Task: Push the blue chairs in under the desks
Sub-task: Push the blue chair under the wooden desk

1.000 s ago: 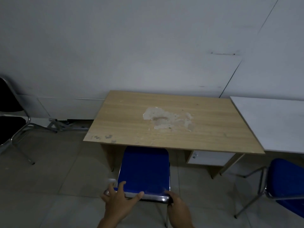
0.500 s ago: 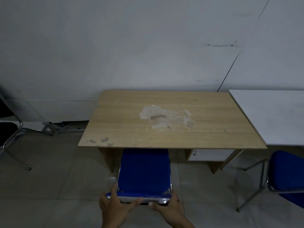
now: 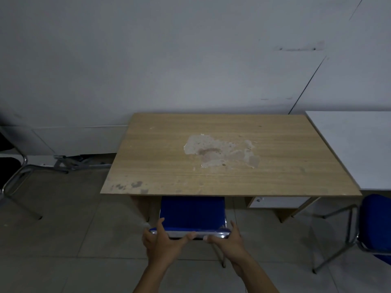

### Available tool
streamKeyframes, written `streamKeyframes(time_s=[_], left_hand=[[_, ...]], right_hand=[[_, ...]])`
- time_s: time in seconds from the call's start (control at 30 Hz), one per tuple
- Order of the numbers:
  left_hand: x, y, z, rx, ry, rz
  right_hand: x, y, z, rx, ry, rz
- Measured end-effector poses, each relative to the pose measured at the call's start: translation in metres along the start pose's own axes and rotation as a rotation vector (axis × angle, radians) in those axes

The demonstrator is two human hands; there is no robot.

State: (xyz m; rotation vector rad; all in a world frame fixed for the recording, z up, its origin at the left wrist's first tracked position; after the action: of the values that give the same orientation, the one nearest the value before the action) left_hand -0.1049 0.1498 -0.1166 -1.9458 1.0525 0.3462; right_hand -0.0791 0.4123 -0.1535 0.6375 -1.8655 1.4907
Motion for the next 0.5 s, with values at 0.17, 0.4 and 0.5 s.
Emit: streamKeyframes(time_s=[0.17, 0.4, 0.5], left_hand=[[-0.017, 0.037, 0.012, 0.001, -0.01, 0.015], [-0.045, 0.073, 0.013, -0.013, -0.02, 0.057], [-0.054, 0.086, 0.011, -0.006, -0.039, 0.051]], right_hand=[[0.029, 0.028, -0.006, 0.001, -0.04, -0.041], [0.054, 0.065, 0.001, 0.024, -0.069, 0.052], [0.06, 0.081, 0.004, 0.024, -0.099, 0.078]])
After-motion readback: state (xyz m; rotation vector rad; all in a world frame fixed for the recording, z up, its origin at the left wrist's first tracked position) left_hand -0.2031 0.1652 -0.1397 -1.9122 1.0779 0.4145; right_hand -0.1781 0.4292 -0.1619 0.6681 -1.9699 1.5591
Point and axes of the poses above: each hand's wrist, its own y-axis towards the middle knuckle, its own z-axis out of the palm, x = y × z, the point moved 10 cm from there along y, towards the middle knuckle, and after that the axes turned 2 degrees about z, right-handed, at the moved point
